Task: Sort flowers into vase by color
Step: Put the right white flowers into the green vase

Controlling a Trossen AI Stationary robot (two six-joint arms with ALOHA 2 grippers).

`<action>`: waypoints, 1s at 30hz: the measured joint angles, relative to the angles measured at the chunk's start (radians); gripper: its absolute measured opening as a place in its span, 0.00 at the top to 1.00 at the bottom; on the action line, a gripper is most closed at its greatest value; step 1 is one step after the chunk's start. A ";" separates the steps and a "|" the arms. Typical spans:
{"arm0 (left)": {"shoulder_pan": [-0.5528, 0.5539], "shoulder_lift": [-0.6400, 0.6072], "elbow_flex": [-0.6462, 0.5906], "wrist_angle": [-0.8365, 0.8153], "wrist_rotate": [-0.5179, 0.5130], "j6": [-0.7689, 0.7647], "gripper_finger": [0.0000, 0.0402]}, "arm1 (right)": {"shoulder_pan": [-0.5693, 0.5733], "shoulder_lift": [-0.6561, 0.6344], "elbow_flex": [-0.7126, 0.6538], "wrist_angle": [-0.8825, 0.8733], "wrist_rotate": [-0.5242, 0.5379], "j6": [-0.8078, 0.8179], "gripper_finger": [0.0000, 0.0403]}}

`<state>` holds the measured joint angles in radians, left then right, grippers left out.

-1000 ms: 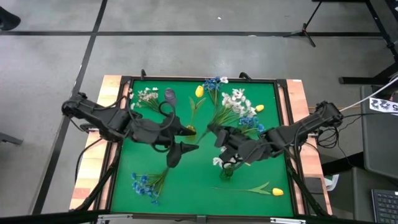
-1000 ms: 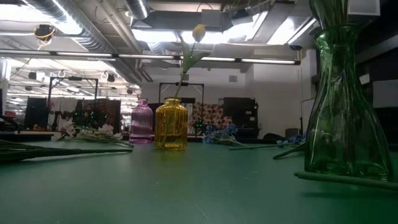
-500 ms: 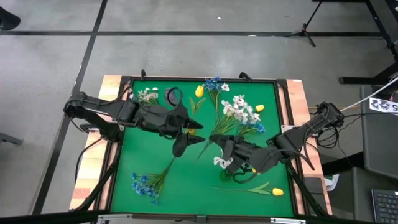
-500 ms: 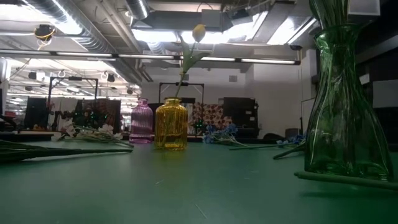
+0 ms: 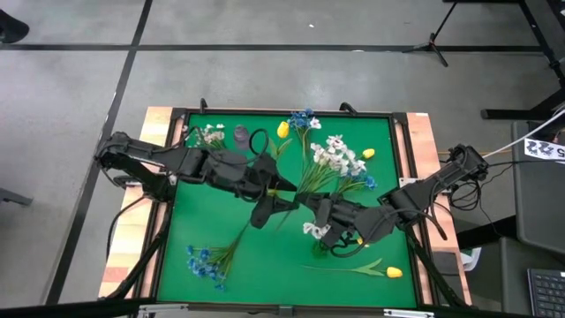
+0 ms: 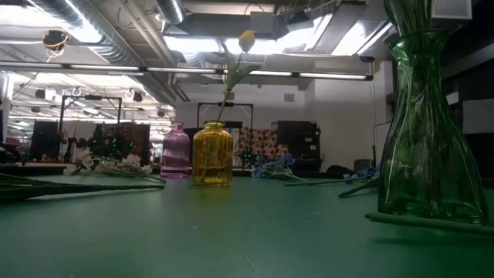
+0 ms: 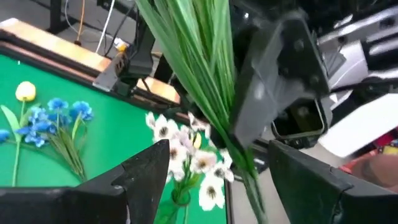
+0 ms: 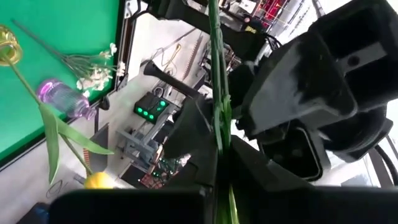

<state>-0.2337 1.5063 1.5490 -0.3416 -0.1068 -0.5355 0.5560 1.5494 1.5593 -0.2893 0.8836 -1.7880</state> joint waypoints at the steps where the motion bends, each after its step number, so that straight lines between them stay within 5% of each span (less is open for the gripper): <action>1: 0.002 0.000 0.000 0.002 0.001 0.007 0.34 | 0.000 0.000 0.000 0.000 -0.004 0.000 0.93; 16: 0.002 0.028 0.000 0.036 0.076 0.002 0.35 | 0.000 0.000 0.000 0.000 -0.005 0.005 0.93; 30: 0.007 0.027 0.000 0.039 0.074 0.019 0.70 | 0.000 0.000 0.000 0.000 -0.006 0.007 0.93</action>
<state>-0.2264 1.5330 1.5494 -0.3026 -0.0327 -0.5163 0.5556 1.5493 1.5593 -0.2893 0.8773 -1.7805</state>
